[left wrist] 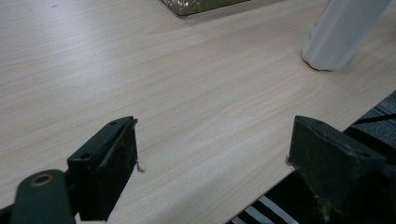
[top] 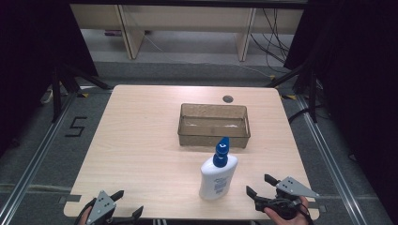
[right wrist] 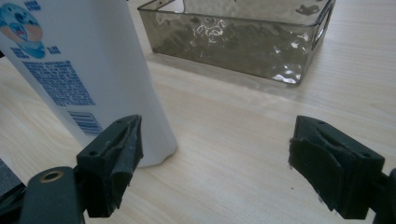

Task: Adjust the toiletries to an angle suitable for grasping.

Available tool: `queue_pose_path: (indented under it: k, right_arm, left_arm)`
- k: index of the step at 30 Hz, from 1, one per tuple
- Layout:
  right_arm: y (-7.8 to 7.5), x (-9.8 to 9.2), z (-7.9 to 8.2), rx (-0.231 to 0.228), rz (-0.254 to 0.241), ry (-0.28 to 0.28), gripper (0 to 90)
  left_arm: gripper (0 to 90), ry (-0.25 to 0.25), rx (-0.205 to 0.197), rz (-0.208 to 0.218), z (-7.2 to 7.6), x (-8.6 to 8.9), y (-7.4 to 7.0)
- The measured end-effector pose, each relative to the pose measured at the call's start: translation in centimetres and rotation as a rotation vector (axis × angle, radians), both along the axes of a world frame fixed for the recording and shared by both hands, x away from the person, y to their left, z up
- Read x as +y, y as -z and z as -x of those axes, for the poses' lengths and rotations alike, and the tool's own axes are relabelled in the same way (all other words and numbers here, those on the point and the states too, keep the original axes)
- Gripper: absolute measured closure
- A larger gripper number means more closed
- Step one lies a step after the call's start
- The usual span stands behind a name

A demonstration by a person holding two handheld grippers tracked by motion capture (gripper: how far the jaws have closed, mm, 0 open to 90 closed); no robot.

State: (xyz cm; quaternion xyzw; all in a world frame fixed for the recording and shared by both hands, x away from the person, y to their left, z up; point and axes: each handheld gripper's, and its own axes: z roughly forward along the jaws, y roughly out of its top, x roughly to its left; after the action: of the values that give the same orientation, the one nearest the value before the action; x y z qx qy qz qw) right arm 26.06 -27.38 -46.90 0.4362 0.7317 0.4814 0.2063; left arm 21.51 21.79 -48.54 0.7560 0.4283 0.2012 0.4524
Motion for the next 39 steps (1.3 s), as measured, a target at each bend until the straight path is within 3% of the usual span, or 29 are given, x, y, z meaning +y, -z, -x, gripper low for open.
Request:
queue_pose_path:
  k: [5,6,8,10,12,13,14,17,19,20,23,26,28,29,30,39]
  right_arm:
    - [-0.3,0.1,0.1,-0.025,-0.029,0.002,18.6]
    - [-0.3,0.1,0.2,-0.02,-0.031,0.0,18.6]
    - [-0.4,0.2,0.2,-0.007,-0.033,-0.021,18.6]
    - [-0.5,0.4,0.3,-0.03,-0.036,-0.015,18.6]
    - [-0.9,0.4,0.6,-0.014,-0.045,-0.021,18.6]
    - [-1.0,0.7,0.7,-0.012,-0.08,-0.011,18.5]
    - [-1.2,0.5,0.7,-0.029,-0.052,-0.025,18.5]
    - [-1.7,0.5,0.8,-0.072,-0.056,-0.03,18.4]
    - [-2.1,0.5,1.1,-0.057,-0.06,-0.036,18.4]
    - [-2.2,0.5,1.1,-0.074,-0.063,-0.043,18.3]
    - [-2.6,0.7,1.2,-0.097,-0.065,-0.043,18.4]
    - [-3.3,1.0,1.6,-0.083,-0.079,-0.051,18.4]
    - [-3.6,1.0,1.7,-0.098,-0.075,-0.068,18.4]
    - [-3.7,1.2,1.7,-0.09,-0.103,-0.081,18.4]
    - [-4.0,1.2,1.9,-0.101,-0.083,-0.075,18.4]
    - [-5.1,1.6,2.3,-0.127,-0.099,-0.096,18.5]
  left_arm:
    - [14.9,0.002,0.001,-0.006,0.0,0.1,0.0]
    - [14.8,0.008,0.004,-0.021,0.0,0.2,0.0]
    - [14.8,0.004,0.004,-0.016,0.0,0.1,0.0]
    - [14.8,0.001,0.005,-0.018,0.0,0.1,-0.1]
    - [14.8,-0.004,0.006,-0.014,0.0,0.1,0.0]
    - [14.8,-0.004,0.006,-0.014,0.0,0.1,0.0]
    - [14.8,-0.001,0.001,-0.007,0.0,0.1,0.0]
    - [14.8,0.0,0.0,-0.009,0.0,0.2,0.0]
    - [14.8,-0.005,-0.003,0.008,0.0,0.0,0.0]
    - [14.8,-0.006,-0.004,0.014,0.0,0.0,0.0]
    - [14.8,-0.006,-0.005,0.014,0.0,0.0,0.0]
    - [14.8,-0.008,-0.001,0.004,0.0,0.0,0.0]
    - [14.8,-0.011,-0.001,0.008,0.0,0.0,0.0]
    - [14.8,-0.011,0.0,0.004,0.0,0.0,0.0]
    - [14.8,-0.003,-0.006,0.008,-0.1,0.0,0.1]
    - [14.9,-0.011,-0.002,0.004,0.0,0.0,0.0]
